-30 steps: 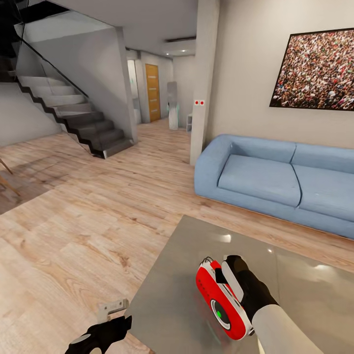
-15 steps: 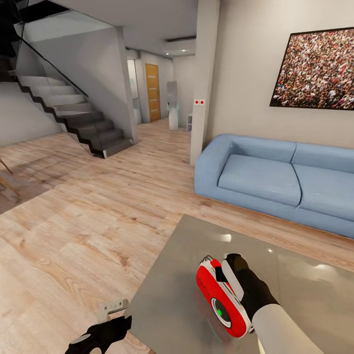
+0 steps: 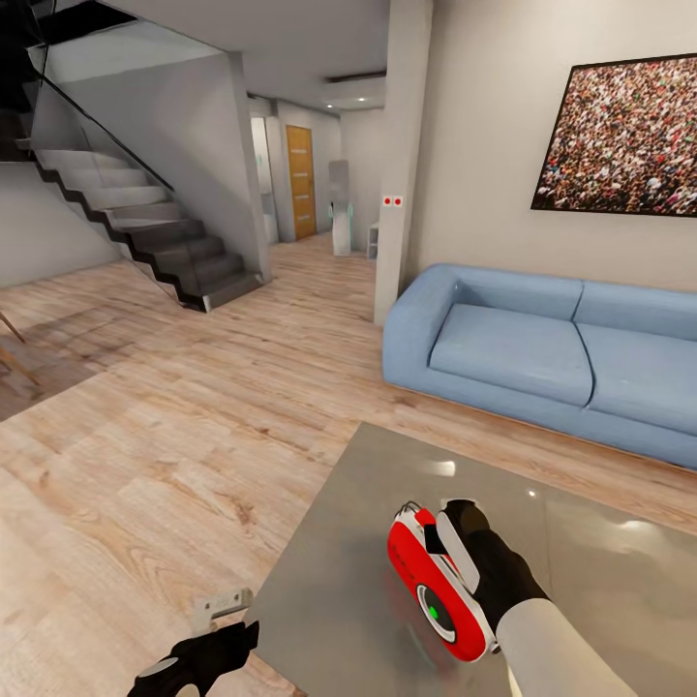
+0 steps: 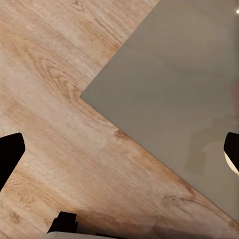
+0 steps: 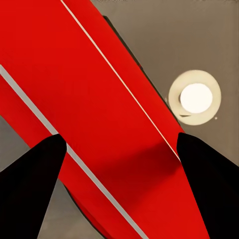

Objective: Turn on the radio receiver that's on the table in the living room.

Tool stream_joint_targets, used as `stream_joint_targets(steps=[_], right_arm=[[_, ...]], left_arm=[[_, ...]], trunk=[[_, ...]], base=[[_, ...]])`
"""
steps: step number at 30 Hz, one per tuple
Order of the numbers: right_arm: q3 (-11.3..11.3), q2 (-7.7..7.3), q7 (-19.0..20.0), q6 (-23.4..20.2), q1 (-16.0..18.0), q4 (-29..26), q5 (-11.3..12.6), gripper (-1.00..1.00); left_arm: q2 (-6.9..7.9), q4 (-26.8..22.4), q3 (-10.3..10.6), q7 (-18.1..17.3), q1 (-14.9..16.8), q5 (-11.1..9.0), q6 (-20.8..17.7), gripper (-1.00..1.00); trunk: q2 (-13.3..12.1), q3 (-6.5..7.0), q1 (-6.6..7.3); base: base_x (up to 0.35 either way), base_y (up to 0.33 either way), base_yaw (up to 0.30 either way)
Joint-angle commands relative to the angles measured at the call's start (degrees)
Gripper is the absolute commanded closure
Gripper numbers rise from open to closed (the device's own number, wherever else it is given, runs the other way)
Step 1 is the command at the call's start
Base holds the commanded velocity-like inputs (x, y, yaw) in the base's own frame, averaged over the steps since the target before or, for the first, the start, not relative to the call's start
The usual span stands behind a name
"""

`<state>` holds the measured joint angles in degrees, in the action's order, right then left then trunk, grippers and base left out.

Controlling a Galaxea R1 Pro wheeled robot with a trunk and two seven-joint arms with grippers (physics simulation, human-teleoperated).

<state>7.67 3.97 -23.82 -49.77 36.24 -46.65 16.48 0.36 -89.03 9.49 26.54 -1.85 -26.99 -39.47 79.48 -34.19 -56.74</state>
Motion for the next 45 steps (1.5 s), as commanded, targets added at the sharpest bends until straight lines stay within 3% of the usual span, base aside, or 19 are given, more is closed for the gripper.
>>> stream_joint_targets(steps=[1, 8, 16, 21, 26, 45], right_arm=[[-0.02, -0.01, 0.00, 0.64, -0.03, 1.91, 1.58, 1.00], [-0.02, -0.01, 0.00, 0.64, -0.01, 1.91, 1.54, 1.00], [-0.02, -0.01, -0.02, 0.64, -0.03, 1.91, 1.54, 1.00], [-0.02, -0.01, -0.08, 0.64, -0.02, 1.91, 1.54, 1.00], [-0.02, -0.01, -0.09, 0.64, -0.01, 1.91, 1.54, 1.00], [-0.01, -0.01, -0.09, 0.64, -0.03, 1.91, 1.54, 1.00]], left_arm=[[0.00, 0.00, 0.01, 0.00, 0.01, -0.01, 0.00, -1.00], [-0.01, 0.00, -0.01, 0.00, 0.01, -0.04, 0.00, -1.00], [-0.01, 0.00, 0.03, 0.00, 0.01, -0.08, 0.00, -1.00], [0.05, 0.00, 2.23, 0.00, 0.01, -0.02, 0.00, -1.00], [0.08, 0.00, 2.64, 0.02, 0.01, 0.00, 0.00, -1.00], [0.08, 0.00, 2.64, 0.08, 0.01, 0.00, 0.00, -1.00]], trunk=[[-0.01, -0.02, -0.01], [-0.01, -0.02, -0.01], [-2.81, 1.24, 1.53], [-3.22, 1.42, 1.75], [-5.22, 2.32, 2.85], [-5.22, 2.32, 2.85]], base=[[0.000, 0.000, 0.000], [0.000, 0.000, 0.000], [0.000, 0.000, 0.000], [0.000, 0.000, 0.000], [0.000, 0.000, 0.000], [0.000, 0.000, 0.000]])
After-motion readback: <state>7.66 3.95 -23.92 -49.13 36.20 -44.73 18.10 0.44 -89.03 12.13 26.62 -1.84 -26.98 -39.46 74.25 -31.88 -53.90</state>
